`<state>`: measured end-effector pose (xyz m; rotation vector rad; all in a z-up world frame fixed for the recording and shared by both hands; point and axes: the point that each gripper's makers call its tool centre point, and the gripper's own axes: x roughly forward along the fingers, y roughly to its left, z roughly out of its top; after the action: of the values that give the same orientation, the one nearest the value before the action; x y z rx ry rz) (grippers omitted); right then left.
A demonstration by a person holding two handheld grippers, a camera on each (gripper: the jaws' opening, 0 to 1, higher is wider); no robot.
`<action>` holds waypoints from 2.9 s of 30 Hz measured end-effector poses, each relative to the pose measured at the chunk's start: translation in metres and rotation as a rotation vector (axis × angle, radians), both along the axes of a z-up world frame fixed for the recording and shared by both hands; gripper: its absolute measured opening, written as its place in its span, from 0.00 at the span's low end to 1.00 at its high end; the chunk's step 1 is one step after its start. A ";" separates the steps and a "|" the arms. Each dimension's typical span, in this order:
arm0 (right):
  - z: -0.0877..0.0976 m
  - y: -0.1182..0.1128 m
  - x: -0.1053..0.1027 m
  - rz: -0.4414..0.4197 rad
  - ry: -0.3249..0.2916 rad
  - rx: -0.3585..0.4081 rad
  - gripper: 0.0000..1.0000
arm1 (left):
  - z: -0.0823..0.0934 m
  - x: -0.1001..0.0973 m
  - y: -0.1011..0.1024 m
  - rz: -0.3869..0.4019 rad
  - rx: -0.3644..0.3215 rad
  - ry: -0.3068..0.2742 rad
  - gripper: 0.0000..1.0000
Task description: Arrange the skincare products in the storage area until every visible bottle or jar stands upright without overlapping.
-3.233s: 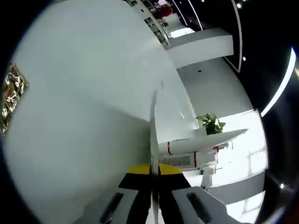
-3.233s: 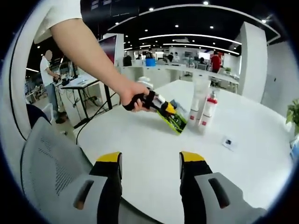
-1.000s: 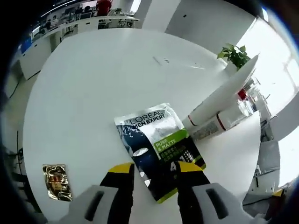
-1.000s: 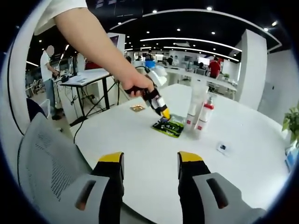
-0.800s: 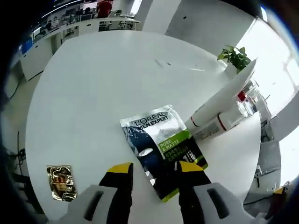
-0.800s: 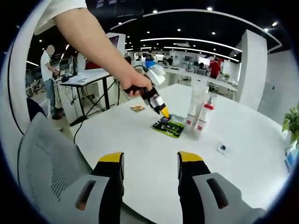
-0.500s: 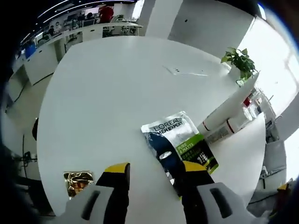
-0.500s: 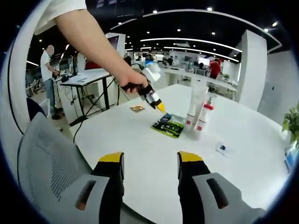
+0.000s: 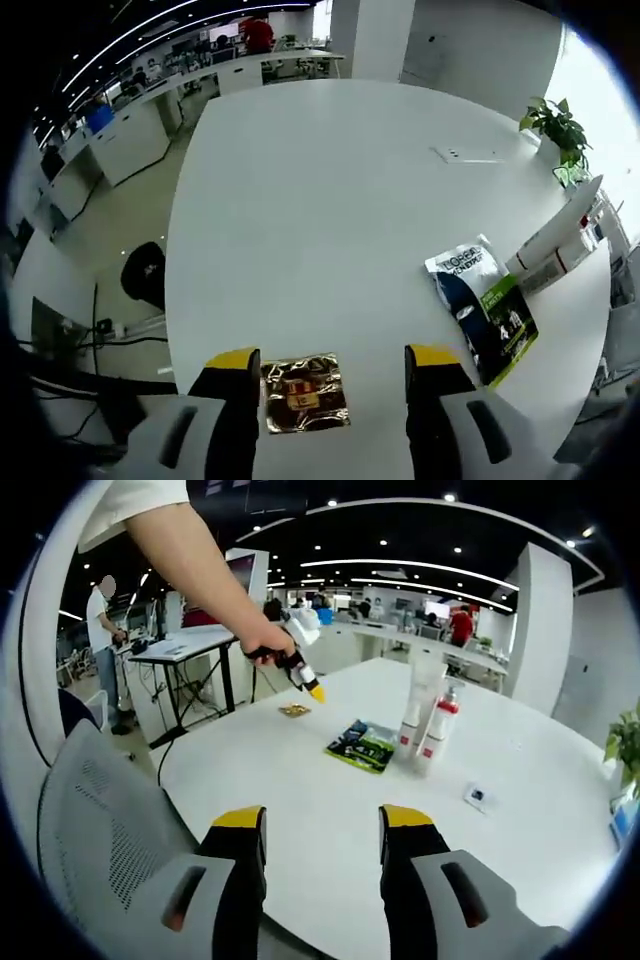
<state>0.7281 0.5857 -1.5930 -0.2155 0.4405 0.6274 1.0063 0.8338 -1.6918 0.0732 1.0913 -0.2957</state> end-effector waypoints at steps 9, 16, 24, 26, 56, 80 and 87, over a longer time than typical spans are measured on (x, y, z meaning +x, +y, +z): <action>-0.002 0.001 0.000 0.004 0.007 -0.004 0.41 | -0.019 -0.018 0.018 0.017 0.063 0.057 0.63; -0.002 0.001 -0.001 0.005 0.008 -0.006 0.41 | -0.028 -0.027 0.020 -0.011 0.096 0.083 0.62; -0.003 0.000 0.000 0.001 0.009 -0.008 0.41 | -0.033 -0.027 0.018 -0.014 0.102 0.094 0.60; -0.002 0.000 0.000 -0.001 0.010 -0.007 0.41 | -0.033 -0.027 0.018 -0.018 0.105 0.092 0.60; -0.002 0.001 -0.001 0.014 0.005 -0.016 0.40 | -0.019 -0.036 0.007 -0.110 0.085 0.070 0.38; 0.008 0.009 -0.005 0.051 -0.043 -0.003 0.43 | 0.026 -0.153 -0.075 -0.364 -0.045 -0.042 0.36; 0.008 0.015 -0.009 0.080 -0.045 -0.005 0.45 | 0.044 -0.202 -0.122 -0.371 -0.205 -0.053 0.36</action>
<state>0.7194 0.6003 -1.5851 -0.2524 0.3915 0.6988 0.8046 0.7113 -1.6474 0.0999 0.9860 -0.7330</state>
